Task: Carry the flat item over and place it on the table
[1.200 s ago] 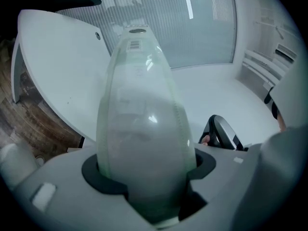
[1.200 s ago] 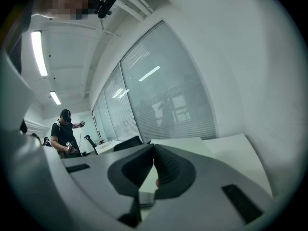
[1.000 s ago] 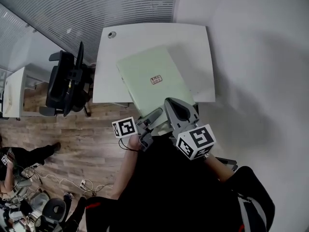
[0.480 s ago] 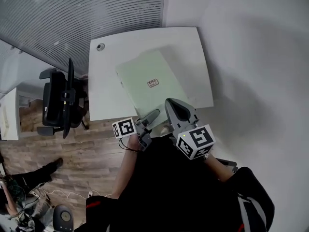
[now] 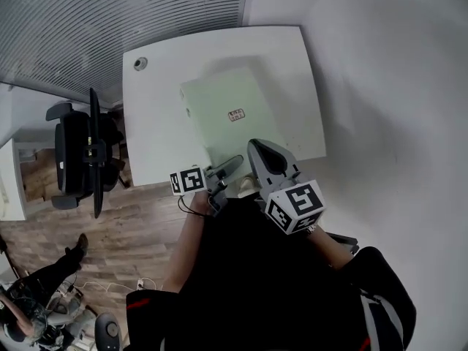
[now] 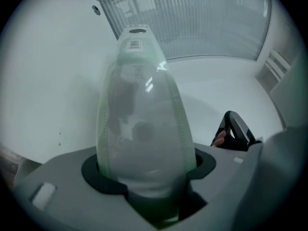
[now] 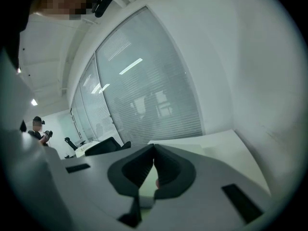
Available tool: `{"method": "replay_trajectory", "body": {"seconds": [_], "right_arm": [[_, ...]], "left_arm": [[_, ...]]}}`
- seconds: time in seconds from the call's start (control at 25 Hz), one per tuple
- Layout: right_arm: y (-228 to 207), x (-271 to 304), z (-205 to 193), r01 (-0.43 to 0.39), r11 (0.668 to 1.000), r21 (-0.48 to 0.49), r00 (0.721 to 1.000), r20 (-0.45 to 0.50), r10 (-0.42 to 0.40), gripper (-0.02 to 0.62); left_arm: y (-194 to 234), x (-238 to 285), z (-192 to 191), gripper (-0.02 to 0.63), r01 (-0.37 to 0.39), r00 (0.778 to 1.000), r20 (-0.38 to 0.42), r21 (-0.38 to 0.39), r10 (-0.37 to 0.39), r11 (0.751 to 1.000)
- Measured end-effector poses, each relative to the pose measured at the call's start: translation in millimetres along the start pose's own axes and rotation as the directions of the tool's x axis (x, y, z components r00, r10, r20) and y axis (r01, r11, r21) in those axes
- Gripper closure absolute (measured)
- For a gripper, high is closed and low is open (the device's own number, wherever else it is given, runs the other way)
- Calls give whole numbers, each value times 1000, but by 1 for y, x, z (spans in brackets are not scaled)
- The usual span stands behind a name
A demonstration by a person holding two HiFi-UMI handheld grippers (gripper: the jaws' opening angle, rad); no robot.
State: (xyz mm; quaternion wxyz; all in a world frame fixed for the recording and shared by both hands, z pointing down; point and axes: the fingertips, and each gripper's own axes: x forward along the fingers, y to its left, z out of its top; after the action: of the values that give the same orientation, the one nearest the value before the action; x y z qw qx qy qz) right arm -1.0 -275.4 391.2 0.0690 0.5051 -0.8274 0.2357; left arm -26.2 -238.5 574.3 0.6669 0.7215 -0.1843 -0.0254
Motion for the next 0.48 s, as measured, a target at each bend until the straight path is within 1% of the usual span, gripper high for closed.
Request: {"method": "replay_trajectory", "body": {"seconds": [0.28,0.48], "right_arm": [[-8,25,-11,13,1000,8,999,-42,-12,594],[-10,41,-17,23,1000,5,997,-75,-23,595]], "left_arm": [[25,16,15,293,2,999,-32,15,-2,1000],[43,18,22,293,-3,998,-62,3,3,1000]]}}
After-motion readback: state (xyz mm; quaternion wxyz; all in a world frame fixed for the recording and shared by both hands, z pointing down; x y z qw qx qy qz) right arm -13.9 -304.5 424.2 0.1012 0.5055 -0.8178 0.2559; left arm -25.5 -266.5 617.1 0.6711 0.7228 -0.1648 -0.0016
